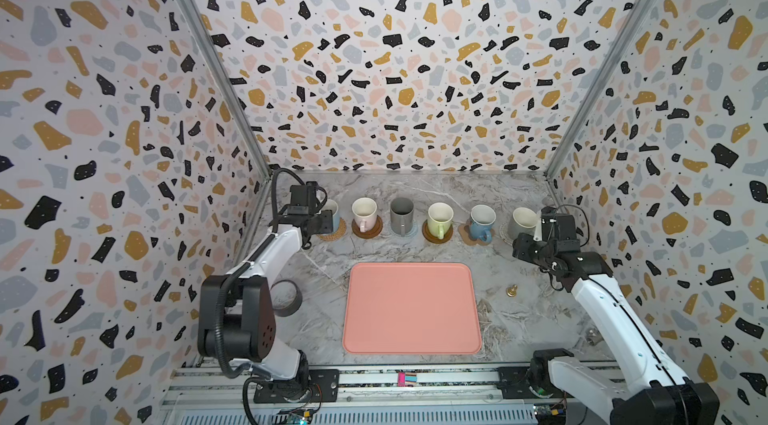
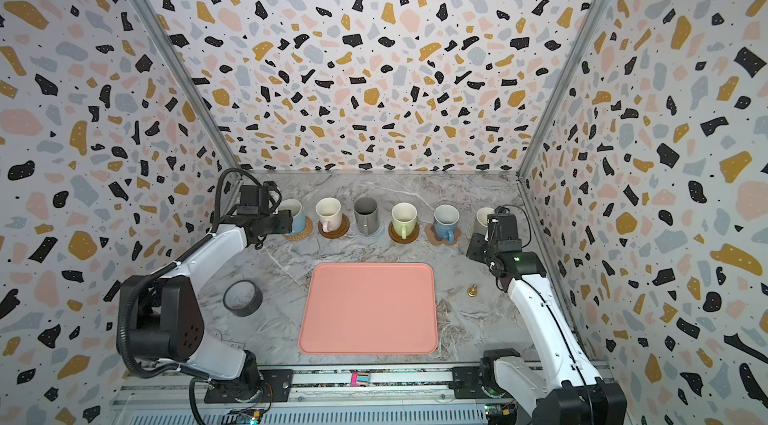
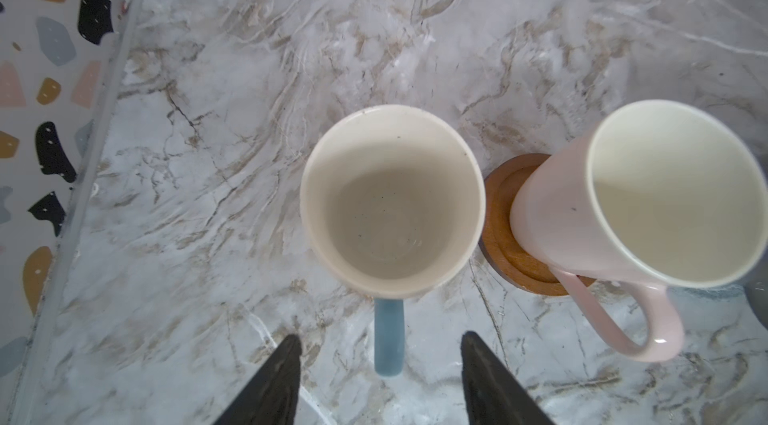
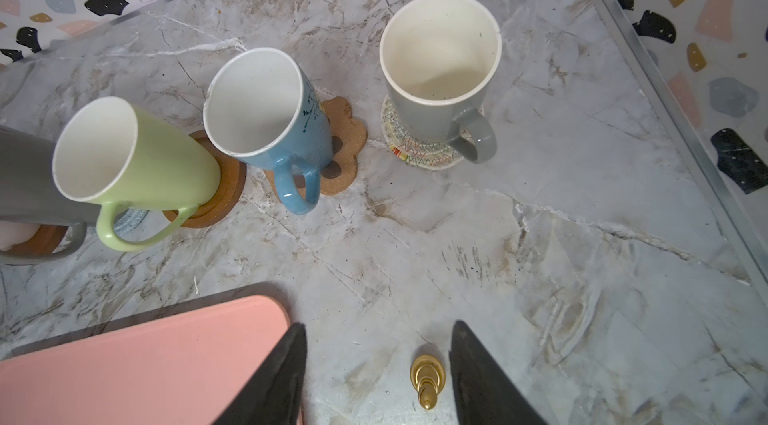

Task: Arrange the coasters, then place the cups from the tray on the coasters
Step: 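Lower the light-blue mug onto the woven rattan coaster beside the cream mug, then open left gripper and draw it back from the light-blue mug while right gripper retracts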

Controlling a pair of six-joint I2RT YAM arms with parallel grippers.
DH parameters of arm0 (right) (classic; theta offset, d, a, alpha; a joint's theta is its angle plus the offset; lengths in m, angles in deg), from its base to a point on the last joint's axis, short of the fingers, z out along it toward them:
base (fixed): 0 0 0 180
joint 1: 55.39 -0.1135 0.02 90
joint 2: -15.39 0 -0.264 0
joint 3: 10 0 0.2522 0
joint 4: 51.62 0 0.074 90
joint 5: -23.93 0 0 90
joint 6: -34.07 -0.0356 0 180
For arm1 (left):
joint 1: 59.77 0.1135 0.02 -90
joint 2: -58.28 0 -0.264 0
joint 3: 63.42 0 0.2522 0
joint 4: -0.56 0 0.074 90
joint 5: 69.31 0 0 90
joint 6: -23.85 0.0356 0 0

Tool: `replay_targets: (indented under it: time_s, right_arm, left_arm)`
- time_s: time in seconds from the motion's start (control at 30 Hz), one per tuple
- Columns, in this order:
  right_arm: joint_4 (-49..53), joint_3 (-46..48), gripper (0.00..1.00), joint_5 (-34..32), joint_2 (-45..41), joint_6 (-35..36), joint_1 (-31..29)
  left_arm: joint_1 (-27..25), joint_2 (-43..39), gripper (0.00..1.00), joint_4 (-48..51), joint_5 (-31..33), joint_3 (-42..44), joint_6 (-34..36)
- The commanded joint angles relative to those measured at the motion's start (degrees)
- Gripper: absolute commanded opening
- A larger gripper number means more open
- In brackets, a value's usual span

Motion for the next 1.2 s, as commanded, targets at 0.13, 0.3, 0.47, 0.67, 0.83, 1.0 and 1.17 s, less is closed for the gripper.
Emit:
replay_targets:
  time_s: [0.13, 0.3, 0.47, 0.67, 0.83, 1.0, 1.17]
  right_arm:
    - [-2.91, 0.52, 0.57, -3.06, -1.91, 1.39, 0.39]
    - [-8.97, 2.93, 0.65, -3.32, -4.00, 3.08, 0.34]
    - [-14.82, 6.22, 0.85, -4.11, -4.90, 4.26, 0.50]
    - [-25.00, 12.65, 0.99, -8.67, -7.47, 6.66, 0.42]
    - [-39.55, 22.33, 0.99, -9.81, -11.22, 10.71, 0.42]
    - [-52.03, 30.45, 0.99, -10.02, -11.58, 15.01, 0.41]
    - [-62.04, 36.71, 0.99, -11.76, -9.90, 16.50, 0.37]
  left_arm:
    - [0.35, -10.65, 0.74, -5.98, -0.93, 5.81, -3.60]
    - [0.35, -18.02, 1.00, -8.85, -0.34, 9.80, -5.41]
    - [0.35, -24.72, 1.00, -14.05, 0.68, 15.08, -6.06]
    - [0.35, -28.40, 1.00, -20.01, 4.92, 20.55, -6.98]
    - [0.35, -30.36, 0.99, -31.69, 7.62, 30.25, -7.90]
    - [0.35, -32.12, 0.99, -47.83, 9.09, 41.47, -8.04]
    - [0.26, -28.79, 0.99, -52.74, 12.64, 44.73, -3.98]
